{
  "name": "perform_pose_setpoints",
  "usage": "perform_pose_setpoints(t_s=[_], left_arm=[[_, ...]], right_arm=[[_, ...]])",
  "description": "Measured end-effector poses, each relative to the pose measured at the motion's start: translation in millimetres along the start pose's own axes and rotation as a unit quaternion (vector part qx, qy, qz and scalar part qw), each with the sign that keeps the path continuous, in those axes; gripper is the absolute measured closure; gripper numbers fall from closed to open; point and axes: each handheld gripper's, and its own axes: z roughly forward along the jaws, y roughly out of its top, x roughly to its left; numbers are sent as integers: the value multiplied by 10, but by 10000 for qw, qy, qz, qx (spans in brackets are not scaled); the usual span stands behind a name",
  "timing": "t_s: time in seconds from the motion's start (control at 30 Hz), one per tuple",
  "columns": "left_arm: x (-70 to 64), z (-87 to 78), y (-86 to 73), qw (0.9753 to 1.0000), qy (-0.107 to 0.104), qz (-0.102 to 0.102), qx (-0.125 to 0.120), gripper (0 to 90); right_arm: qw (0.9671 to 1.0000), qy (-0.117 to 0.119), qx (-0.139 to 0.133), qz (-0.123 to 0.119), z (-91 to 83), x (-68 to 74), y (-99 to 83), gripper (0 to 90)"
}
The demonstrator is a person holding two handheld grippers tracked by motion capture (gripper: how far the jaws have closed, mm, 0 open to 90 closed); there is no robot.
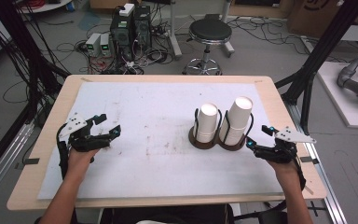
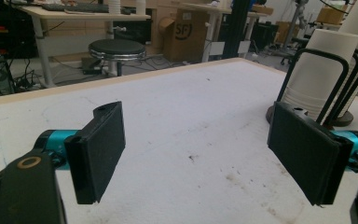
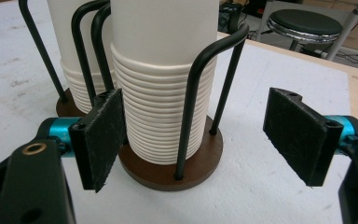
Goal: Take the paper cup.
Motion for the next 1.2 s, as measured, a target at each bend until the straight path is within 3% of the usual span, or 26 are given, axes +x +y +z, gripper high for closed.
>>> perform_pose_setpoints(t_s=[0.37,0.67,0.77,0.9,1.2], left_arm=[[-1,48,4,10000,-1,-3,26,191],[-43,62,18,10000,-68,43,34,191],[-48,64,20,10000,-80,52,31,192],[-37,66,11,9999,-94,30,66,192],[-29,72,-13,9999,-70,2,113,192]], right_arm=[[10000,-23,-90,29,-56,15,-14,218],[9991,358,-212,-41,-77,169,67,220],[9983,496,-265,-145,-75,237,100,263],[9957,730,-552,-165,-101,311,147,401],[9931,982,-624,-161,-33,407,185,590]])
